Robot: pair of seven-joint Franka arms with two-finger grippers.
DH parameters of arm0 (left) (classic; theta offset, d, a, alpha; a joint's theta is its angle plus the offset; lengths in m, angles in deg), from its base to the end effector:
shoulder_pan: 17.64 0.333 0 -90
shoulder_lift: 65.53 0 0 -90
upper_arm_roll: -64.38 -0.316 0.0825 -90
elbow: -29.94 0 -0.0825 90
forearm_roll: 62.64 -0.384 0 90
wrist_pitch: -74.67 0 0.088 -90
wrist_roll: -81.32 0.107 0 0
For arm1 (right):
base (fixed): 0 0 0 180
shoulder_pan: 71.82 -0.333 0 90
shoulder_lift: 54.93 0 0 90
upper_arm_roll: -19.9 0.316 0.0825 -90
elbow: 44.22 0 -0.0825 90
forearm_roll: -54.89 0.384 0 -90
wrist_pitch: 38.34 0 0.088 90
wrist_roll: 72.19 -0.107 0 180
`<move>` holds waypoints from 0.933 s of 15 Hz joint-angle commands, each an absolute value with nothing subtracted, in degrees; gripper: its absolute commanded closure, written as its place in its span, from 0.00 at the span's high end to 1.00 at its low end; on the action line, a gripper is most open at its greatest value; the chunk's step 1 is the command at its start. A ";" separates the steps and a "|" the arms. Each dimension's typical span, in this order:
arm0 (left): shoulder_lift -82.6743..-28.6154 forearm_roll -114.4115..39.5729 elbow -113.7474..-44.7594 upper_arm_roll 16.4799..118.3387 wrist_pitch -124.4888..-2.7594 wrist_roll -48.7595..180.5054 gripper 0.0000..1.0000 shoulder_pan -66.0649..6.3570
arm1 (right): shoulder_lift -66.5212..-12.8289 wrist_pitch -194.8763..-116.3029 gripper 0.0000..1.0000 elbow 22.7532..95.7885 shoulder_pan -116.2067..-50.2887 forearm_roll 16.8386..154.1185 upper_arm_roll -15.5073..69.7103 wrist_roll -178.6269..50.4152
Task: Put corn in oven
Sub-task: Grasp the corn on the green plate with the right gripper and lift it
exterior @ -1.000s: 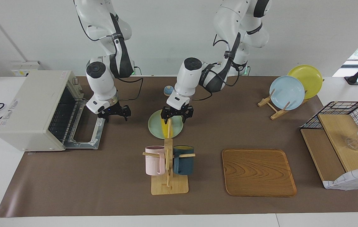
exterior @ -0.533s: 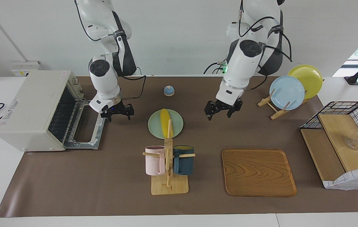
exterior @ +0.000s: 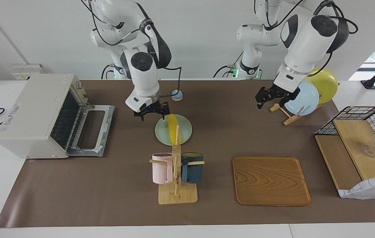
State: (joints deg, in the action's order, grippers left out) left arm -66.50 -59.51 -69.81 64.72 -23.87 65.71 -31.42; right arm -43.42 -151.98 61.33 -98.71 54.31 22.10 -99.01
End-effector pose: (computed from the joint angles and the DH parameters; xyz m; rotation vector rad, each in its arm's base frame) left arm 0.5387 -0.1408 0.5660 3.0900 0.0529 -0.0276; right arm 0.5294 0.2926 0.4130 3.1106 0.0675 -0.0808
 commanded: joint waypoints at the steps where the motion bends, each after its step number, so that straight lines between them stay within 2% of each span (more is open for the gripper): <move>1: -69.13 -61.59 -70.60 65.44 -19.21 66.55 1.00 -31.00 | -31.14 -150.48 1.00 49.67 -106.94 49.64 21.92 -109.77; 2: -69.66 -62.02 -70.69 65.44 -18.41 66.72 1.00 -31.00 | -28.76 -151.54 1.00 47.82 -108.98 48.57 21.92 -112.77; 4: -69.66 -62.03 -69.99 65.52 -17.36 67.08 1.00 -30.04 | -27.77 -154.69 1.00 49.63 -110.40 48.39 22.01 -114.20; 7: -68.26 -61.94 -65.61 65.88 -14.99 68.04 1.00 -28.89 | -29.35 -160.93 1.00 56.39 -110.67 48.39 22.01 -114.38; 9: -66.15 -61.59 -61.22 65.88 -12.26 68.40 1.00 -28.36 | -29.70 -163.05 1.00 58.43 -110.67 48.39 22.01 -114.29; 10: -65.97 -61.50 -60.76 65.88 -12.25 68.40 1.00 -28.19 | -29.88 -162.89 0.86 58.79 -110.67 48.39 22.01 -113.94; 12: -65.88 -61.59 -61.02 65.96 -12.43 68.66 1.00 -28.36 | -30.05 -162.36 0.47 58.88 -110.67 48.39 22.01 -113.85; 14: -65.88 -61.50 -61.02 66.05 -11.99 68.66 1.00 -28.45 | -30.14 -161.92 0.04 58.97 -110.58 48.39 22.01 -113.68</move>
